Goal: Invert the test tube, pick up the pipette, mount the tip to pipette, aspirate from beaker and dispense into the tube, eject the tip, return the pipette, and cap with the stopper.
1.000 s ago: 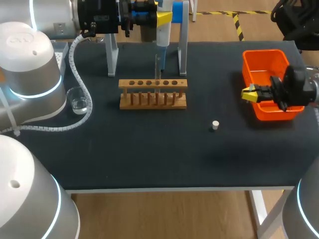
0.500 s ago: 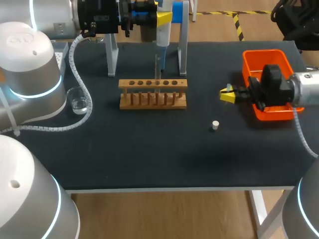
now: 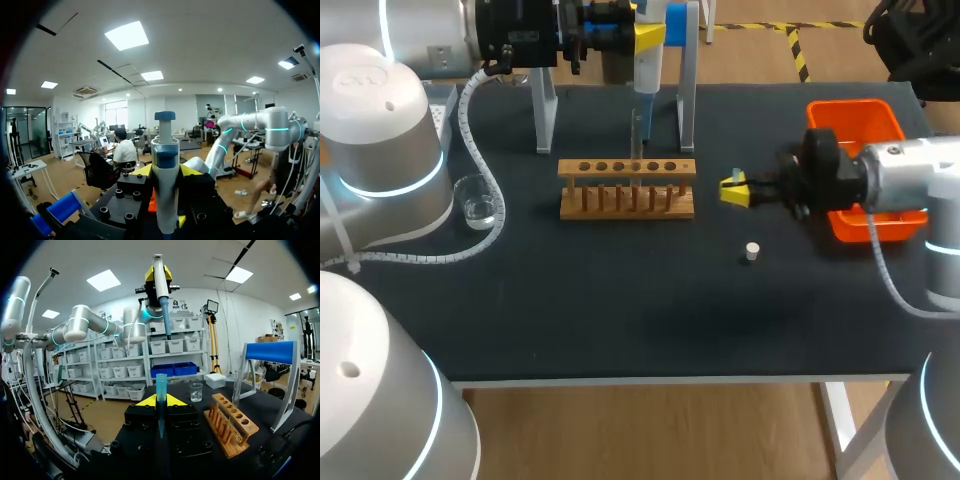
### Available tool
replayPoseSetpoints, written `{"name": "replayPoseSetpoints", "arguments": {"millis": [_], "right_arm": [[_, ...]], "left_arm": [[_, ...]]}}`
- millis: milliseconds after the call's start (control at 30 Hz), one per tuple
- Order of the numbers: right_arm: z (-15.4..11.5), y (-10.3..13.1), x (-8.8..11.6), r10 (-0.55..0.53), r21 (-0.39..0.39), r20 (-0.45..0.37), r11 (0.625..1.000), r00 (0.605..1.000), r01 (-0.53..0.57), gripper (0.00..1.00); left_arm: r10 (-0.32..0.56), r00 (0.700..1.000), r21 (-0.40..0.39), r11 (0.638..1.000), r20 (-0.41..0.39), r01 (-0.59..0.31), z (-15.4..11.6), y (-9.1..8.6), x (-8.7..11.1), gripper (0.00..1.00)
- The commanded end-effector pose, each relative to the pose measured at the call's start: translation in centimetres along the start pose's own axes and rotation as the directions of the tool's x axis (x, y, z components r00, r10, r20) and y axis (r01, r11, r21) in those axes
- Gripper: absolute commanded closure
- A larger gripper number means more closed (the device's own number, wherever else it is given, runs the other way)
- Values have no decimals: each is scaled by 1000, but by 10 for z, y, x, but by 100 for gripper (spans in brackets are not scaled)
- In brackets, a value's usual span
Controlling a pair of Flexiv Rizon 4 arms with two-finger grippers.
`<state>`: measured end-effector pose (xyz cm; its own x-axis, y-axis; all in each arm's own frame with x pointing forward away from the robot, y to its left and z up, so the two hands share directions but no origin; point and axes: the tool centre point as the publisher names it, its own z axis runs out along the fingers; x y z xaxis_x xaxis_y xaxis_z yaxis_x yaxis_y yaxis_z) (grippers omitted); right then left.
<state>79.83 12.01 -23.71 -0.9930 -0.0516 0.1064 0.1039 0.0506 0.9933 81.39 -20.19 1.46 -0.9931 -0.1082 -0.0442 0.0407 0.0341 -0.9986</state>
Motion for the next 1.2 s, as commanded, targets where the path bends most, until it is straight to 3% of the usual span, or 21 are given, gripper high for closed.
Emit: {"name": "replayPoseSetpoints", "arguments": {"millis": [33, 567, 1200], "right_arm": [[17, 3, 0, -1, 8, 5, 1000, 1000, 1, 100], [57, 11, 2, -16, -4, 11, 1000, 1000, 16, 100], [85, 23, -9, -74, -15, 19, 997, 997, 74, 100]], "left_arm": [[0, 1000, -1, 1000, -1, 0, 0, -1, 0, 100], [0, 1000, -1, 1000, -1, 0, 0, -1, 0, 100], [0, 1000, -1, 1000, -1, 0, 0, -1, 0, 100]]}}
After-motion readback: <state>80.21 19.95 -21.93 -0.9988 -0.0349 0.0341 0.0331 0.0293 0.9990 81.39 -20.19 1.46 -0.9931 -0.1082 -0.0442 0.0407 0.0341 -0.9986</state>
